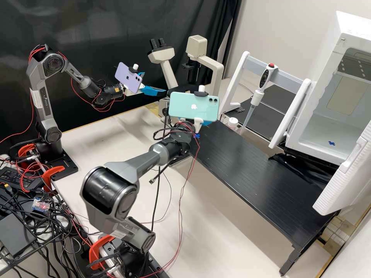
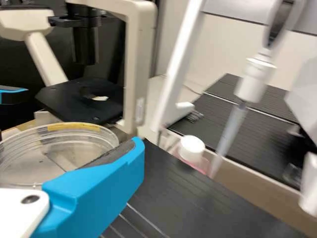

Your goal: Move the petri dish to the microscope

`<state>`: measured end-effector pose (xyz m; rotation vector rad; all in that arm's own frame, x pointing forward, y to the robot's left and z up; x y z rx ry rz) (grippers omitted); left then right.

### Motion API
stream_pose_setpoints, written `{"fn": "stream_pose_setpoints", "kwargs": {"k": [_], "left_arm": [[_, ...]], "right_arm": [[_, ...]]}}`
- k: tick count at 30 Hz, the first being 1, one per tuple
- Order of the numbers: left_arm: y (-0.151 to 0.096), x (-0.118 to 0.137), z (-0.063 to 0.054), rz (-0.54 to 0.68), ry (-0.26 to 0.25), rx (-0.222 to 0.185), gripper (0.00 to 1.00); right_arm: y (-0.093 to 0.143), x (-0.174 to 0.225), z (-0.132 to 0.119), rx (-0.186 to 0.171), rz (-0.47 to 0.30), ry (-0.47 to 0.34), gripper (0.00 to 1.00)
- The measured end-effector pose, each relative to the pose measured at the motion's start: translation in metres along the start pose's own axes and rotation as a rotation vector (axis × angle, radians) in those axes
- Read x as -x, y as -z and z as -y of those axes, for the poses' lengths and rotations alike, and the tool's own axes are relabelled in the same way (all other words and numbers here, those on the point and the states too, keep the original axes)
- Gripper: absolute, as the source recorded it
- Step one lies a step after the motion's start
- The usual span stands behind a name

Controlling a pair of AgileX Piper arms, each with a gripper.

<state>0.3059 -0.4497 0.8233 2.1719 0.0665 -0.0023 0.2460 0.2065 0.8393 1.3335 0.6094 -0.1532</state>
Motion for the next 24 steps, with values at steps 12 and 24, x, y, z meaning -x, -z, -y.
{"fn": "stream_pose_setpoints", "kwargs": {"k": [12, 24], "left_arm": [[0.0, 0.0, 0.0, 0.0, 0.0, 0.0, 1.0], [0.0, 0.0, 0.0, 0.0, 0.0, 0.0, 1.0]], "right_arm": [[0.056, -0.088, 0.027, 0.114, 0.101, 0.022, 0.0], [0.064, -0.139, 0.057, 0.139, 0.146, -0.252, 0.0]]}}
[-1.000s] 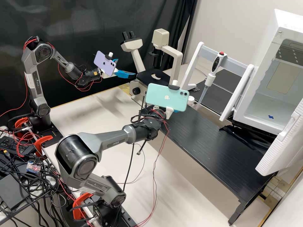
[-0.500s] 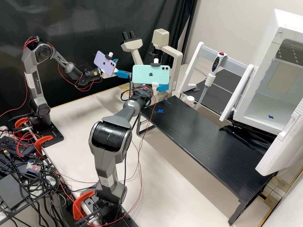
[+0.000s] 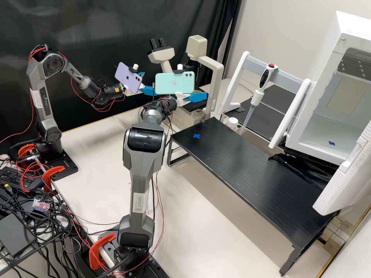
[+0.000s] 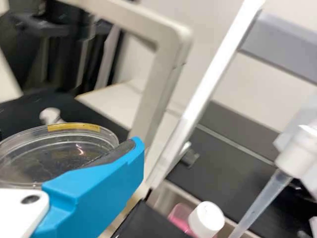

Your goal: Move the petri dish to the microscope

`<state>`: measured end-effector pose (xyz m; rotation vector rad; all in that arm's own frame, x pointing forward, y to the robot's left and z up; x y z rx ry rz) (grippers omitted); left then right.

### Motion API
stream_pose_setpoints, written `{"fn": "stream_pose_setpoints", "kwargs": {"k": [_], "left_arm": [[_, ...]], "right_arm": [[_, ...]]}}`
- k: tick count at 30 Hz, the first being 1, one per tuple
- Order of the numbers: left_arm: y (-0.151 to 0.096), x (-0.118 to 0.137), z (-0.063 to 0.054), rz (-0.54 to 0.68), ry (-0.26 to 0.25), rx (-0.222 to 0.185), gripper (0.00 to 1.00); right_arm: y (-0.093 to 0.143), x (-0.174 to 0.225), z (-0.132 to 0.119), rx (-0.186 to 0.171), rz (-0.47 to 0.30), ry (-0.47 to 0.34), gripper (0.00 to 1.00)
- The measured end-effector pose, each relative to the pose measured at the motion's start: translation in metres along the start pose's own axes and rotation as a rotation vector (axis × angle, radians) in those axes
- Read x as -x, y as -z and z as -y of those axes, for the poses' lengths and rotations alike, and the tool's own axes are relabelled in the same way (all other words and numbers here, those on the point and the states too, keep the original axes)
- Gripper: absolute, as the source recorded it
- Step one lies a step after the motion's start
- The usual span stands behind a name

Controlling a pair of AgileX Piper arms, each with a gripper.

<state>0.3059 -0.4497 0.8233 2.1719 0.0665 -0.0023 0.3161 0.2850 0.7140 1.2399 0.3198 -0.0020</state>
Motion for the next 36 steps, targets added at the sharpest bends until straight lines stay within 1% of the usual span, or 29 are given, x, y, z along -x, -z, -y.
{"fn": "stream_pose_setpoints", "kwargs": {"k": [1, 2, 3, 4, 6, 7, 8, 11, 13, 14, 15, 16, 20, 22, 25, 28, 31, 35, 36], "left_arm": [[0.0, 0.0, 0.0, 0.0, 0.0, 0.0, 1.0], [0.0, 0.0, 0.0, 0.0, 0.0, 0.0, 1.0], [0.0, 0.0, 0.0, 0.0, 0.0, 0.0, 1.0], [0.0, 0.0, 0.0, 0.0, 0.0, 0.0, 1.0], [0.0, 0.0, 0.0, 0.0, 0.0, 0.0, 1.0], [0.0, 0.0, 0.0, 0.0, 0.0, 0.0, 1.0], [0.0, 0.0, 0.0, 0.0, 0.0, 0.0, 1.0], [0.0, 0.0, 0.0, 0.0, 0.0, 0.0, 1.0], [0.0, 0.0, 0.0, 0.0, 0.0, 0.0, 1.0], [0.0, 0.0, 0.0, 0.0, 0.0, 0.0, 1.0], [0.0, 0.0, 0.0, 0.0, 0.0, 0.0, 1.0], [0.0, 0.0, 0.0, 0.0, 0.0, 0.0, 1.0], [0.0, 0.0, 0.0, 0.0, 0.0, 0.0, 1.0], [0.0, 0.0, 0.0, 0.0, 0.0, 0.0, 1.0], [0.0, 0.0, 0.0, 0.0, 0.0, 0.0, 1.0], [0.0, 0.0, 0.0, 0.0, 0.0, 0.0, 1.0], [0.0, 0.0, 0.0, 0.0, 0.0, 0.0, 1.0], [0.0, 0.0, 0.0, 0.0, 0.0, 0.0, 1.0], [0.0, 0.0, 0.0, 0.0, 0.0, 0.0, 1.0]], "right_arm": [[-0.001, -0.005, 0.003, -0.026, 0.0, -0.041, 0.0], [0.0, -0.007, 0.003, -0.027, -0.006, -0.068, 0.0], [0.001, -0.012, 0.006, -0.053, -0.015, -0.095, 0.0], [0.004, -0.019, 0.01, -0.069, -0.049, -0.148, 0.0], [0.006, -0.029, 0.019, -0.091, -0.086, -0.196, 0.0], [0.007, -0.034, 0.023, -0.115, -0.104, -0.212, 0.0], [0.006, -0.04, 0.031, -0.129, -0.124, -0.217, 0.0], [0.003, -0.05, 0.047, -0.146, -0.143, -0.192, 0.0], [-0.003, -0.056, 0.061, -0.17, -0.134, -0.156, 0.0], [-0.005, -0.056, 0.062, -0.176, -0.13, -0.148, 0.0], [-0.006, -0.057, 0.065, -0.192, -0.127, -0.131, 0.0], [-0.008, -0.057, 0.066, -0.201, -0.124, -0.124, 0.0], [-0.015, -0.056, 0.07, -0.215, -0.121, -0.11, 0.0], [-0.017, -0.056, 0.071, -0.233, -0.113, -0.104, 0.0], [-0.018, -0.056, 0.072, -0.239, -0.112, -0.095, 0.0], [-0.016, -0.061, 0.073, -0.257, -0.113, -0.081, 0.0], [-0.012, -0.069, 0.076, -0.262, -0.118, -0.072, 0.0], [-0.009, -0.083, 0.088, -0.268, -0.119, -0.049, 0.0], [-0.008, -0.089, 0.093, -0.275, -0.109, -0.036, 0.0]]}}
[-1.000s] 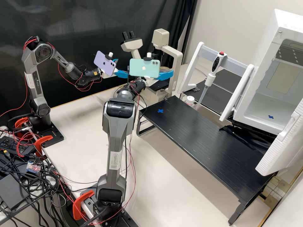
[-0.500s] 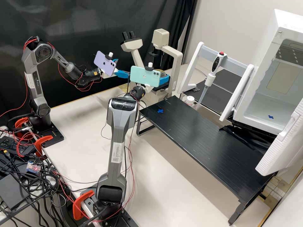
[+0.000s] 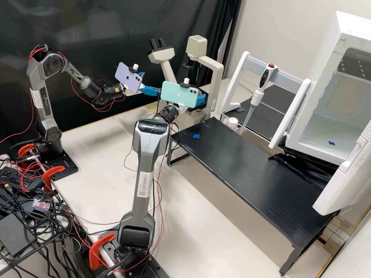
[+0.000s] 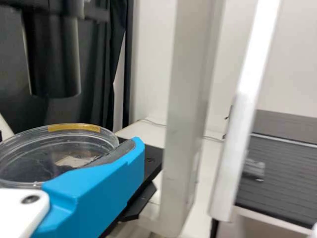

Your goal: Move the petri dish to the microscope

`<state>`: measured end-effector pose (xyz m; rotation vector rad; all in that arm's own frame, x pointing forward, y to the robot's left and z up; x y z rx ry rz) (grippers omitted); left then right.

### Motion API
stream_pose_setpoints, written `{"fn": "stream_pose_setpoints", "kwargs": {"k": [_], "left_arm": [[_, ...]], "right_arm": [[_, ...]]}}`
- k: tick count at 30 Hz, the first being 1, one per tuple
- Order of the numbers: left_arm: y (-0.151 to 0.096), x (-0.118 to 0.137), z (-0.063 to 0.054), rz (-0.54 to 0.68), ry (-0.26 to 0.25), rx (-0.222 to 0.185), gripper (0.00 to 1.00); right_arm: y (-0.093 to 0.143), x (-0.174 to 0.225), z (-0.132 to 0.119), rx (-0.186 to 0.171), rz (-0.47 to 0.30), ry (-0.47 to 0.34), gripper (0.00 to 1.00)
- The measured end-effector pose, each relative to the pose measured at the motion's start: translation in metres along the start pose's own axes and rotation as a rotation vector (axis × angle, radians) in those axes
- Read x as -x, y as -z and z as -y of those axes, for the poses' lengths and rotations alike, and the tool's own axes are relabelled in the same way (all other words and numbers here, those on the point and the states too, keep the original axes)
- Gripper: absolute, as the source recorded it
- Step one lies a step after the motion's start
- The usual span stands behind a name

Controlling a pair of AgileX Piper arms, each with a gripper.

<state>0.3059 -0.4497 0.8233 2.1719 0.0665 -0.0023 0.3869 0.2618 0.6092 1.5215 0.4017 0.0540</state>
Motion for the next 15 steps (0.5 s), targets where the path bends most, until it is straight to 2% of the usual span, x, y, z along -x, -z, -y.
{"fn": "stream_pose_setpoints", "kwargs": {"k": [5, 9, 15], "left_arm": [[0.0, 0.0, 0.0, 0.0, 0.0, 0.0, 1.0], [0.0, 0.0, 0.0, 0.0, 0.0, 0.0, 1.0], [0.0, 0.0, 0.0, 0.0, 0.0, 0.0, 1.0]], "right_arm": [[-0.003, -0.015, 0.014, 0.002, 0.023, 0.011, 0.0], [-0.001, -0.029, 0.019, 0.028, 0.019, -0.013, 0.0], [0.0, -0.041, 0.025, 0.053, 0.026, 0.0, 0.0]]}}
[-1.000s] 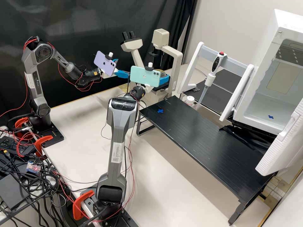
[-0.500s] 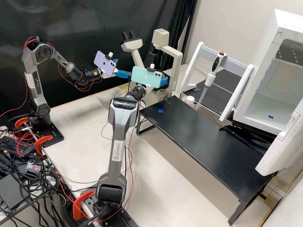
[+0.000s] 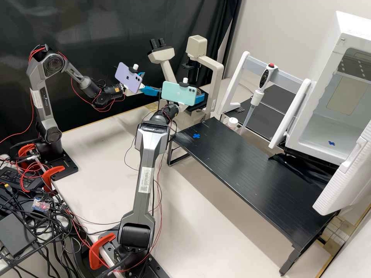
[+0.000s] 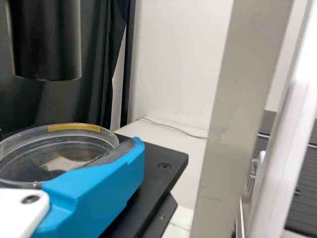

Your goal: Move the petri dish to the microscope

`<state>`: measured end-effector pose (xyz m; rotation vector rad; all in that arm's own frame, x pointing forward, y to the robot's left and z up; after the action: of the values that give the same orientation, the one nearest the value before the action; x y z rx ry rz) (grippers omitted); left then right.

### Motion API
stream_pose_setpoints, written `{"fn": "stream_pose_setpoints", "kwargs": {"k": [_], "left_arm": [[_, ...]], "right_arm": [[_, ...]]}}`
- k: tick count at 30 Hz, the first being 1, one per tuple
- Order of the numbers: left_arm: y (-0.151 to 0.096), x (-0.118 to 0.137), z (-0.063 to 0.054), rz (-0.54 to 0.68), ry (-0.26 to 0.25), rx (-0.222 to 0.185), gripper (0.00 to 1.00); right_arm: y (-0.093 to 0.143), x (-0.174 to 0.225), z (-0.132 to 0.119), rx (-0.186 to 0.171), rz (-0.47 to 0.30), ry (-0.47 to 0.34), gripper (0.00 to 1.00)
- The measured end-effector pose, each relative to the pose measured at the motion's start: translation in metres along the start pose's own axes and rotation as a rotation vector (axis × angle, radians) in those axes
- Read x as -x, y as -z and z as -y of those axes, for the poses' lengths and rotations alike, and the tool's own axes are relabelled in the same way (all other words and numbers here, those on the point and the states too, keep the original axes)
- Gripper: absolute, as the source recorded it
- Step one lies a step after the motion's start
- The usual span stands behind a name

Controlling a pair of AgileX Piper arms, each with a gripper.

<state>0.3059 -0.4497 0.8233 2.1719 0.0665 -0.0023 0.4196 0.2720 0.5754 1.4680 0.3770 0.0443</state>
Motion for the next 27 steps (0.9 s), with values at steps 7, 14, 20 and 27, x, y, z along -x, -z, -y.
{"fn": "stream_pose_setpoints", "kwargs": {"k": [7, 14, 20, 27], "left_arm": [[0.0, 0.0, 0.0, 0.0, 0.0, 0.0, 1.0], [0.0, 0.0, 0.0, 0.0, 0.0, 0.0, 1.0], [0.0, 0.0, 0.0, 0.0, 0.0, 0.0, 1.0], [0.0, 0.0, 0.0, 0.0, 0.0, 0.0, 1.0]], "right_arm": [[-0.001, -0.007, 0.0, 0.017, 0.019, 0.033, 1.0], [-0.005, -0.01, -0.003, 0.019, 0.04, 0.057, 1.0], [-0.012, -0.012, -0.005, 0.009, 0.063, 0.062, 1.0], [-0.018, 0.003, -0.015, -0.017, 0.062, 0.085, 1.0]]}}
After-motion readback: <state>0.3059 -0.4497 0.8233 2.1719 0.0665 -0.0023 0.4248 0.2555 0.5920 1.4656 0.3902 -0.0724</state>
